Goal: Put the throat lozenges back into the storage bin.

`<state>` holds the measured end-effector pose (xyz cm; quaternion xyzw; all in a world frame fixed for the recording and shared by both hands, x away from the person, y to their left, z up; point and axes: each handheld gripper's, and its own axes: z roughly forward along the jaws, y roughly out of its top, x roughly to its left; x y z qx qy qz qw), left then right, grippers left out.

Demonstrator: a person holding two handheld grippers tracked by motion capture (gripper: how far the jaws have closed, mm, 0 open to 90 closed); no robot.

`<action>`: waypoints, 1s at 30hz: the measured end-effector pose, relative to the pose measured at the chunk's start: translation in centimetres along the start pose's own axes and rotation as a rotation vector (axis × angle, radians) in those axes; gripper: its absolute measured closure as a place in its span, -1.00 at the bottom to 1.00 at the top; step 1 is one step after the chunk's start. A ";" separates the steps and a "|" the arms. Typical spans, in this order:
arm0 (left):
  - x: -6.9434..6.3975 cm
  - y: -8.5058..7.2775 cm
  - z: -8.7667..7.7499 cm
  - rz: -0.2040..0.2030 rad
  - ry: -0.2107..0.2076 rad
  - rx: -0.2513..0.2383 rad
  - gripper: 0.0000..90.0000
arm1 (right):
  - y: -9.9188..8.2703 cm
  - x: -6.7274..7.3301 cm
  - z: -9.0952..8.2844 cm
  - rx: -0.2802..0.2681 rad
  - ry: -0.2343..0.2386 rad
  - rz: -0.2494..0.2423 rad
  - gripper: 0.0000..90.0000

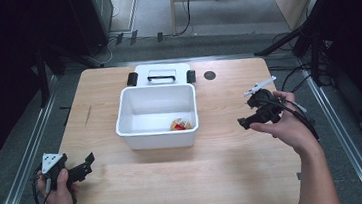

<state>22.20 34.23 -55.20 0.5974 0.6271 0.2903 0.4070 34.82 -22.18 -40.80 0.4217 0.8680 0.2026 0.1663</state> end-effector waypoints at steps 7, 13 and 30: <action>0.0 0.0 0.0 0.003 0.002 0.000 -1.00 | -2.4 -0.6 0.5 -0.060 -0.029 0.080 -0.62; 0.0 0.0 -0.1 0.005 0.003 -0.001 -1.00 | -4.7 -1.2 0.9 -0.104 -0.043 0.159 -0.68; -0.1 0.0 -0.1 0.004 0.005 0.001 -1.00 | -12.0 -1.9 3.6 -0.199 -0.082 0.304 -0.76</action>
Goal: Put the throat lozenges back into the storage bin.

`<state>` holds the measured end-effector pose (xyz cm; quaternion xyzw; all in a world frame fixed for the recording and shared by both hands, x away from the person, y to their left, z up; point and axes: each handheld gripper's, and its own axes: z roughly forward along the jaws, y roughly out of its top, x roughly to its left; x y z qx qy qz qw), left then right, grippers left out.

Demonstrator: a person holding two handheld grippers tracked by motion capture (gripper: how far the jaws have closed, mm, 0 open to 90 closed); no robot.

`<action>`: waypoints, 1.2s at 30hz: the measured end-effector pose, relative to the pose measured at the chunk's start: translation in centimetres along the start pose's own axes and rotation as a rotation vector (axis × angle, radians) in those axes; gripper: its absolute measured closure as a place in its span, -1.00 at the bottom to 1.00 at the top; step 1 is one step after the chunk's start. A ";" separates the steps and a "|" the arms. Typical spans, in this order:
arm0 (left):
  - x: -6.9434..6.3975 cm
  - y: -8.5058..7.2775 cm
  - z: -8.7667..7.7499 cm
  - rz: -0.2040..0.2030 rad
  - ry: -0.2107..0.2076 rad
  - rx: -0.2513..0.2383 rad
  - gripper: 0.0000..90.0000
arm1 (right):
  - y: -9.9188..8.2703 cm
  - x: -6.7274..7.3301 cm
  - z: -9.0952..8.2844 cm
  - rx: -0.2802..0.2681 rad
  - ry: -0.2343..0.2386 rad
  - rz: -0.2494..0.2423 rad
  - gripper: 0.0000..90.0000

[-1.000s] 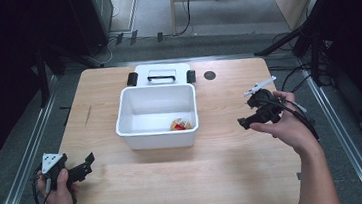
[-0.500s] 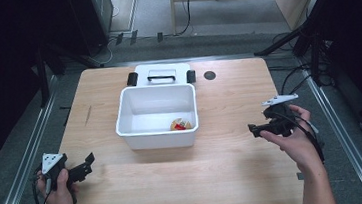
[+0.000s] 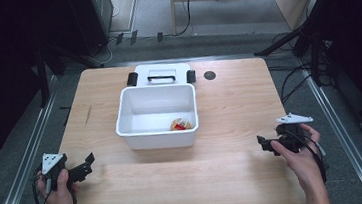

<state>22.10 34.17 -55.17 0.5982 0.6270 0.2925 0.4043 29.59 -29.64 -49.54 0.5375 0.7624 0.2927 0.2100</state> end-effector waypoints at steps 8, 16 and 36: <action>0.0 0.0 0.0 0.000 0.002 -0.005 -1.00 | -3.9 -1.1 0.0 -0.072 0.025 0.081 -0.84; 0.0 0.0 0.0 0.000 0.003 -0.006 -1.00 | -6.6 -1.8 -0.4 -0.094 0.040 0.107 -0.92; 0.0 0.0 0.0 -0.003 0.002 -0.006 -1.00 | -10.6 -1.8 -2.4 -0.178 0.020 0.146 -0.92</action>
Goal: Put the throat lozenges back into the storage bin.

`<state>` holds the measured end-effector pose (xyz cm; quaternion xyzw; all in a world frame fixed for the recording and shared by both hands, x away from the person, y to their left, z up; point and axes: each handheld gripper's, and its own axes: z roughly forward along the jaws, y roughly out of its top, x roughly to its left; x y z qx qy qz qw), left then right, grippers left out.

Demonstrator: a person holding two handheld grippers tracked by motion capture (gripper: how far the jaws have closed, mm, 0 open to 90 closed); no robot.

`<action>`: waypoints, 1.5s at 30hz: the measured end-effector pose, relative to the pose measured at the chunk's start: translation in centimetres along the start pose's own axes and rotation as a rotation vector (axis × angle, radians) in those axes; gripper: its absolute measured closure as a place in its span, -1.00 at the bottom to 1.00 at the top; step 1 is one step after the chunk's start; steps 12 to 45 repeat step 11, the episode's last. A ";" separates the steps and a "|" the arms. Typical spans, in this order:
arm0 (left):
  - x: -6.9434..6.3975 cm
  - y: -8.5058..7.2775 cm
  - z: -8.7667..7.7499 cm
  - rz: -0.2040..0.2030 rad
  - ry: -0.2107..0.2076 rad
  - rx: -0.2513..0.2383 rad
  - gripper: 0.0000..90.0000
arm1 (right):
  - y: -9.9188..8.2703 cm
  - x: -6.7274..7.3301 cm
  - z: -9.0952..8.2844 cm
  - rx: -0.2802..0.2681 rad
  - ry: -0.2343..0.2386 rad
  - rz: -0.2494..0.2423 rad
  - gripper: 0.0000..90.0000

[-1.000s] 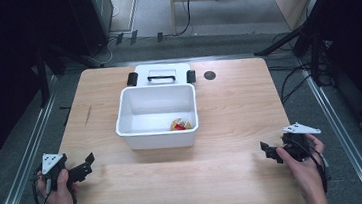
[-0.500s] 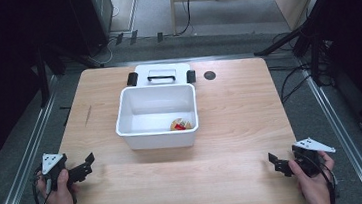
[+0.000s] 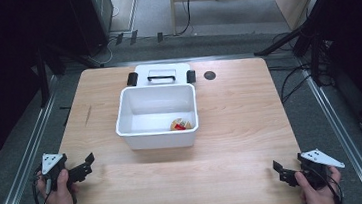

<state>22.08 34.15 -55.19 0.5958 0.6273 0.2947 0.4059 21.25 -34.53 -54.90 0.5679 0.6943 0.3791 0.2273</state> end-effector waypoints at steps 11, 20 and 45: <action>0.0 0.0 0.1 0.001 0.002 0.009 -1.00 | -0.3 -0.5 -0.5 -0.044 0.020 0.058 -0.92; 0.0 0.0 0.1 0.001 0.002 0.009 -1.00 | -0.3 -0.5 -0.5 -0.044 0.020 0.058 -0.92; 0.0 0.0 0.1 0.001 0.002 0.009 -1.00 | -0.3 -0.5 -0.5 -0.044 0.020 0.058 -0.92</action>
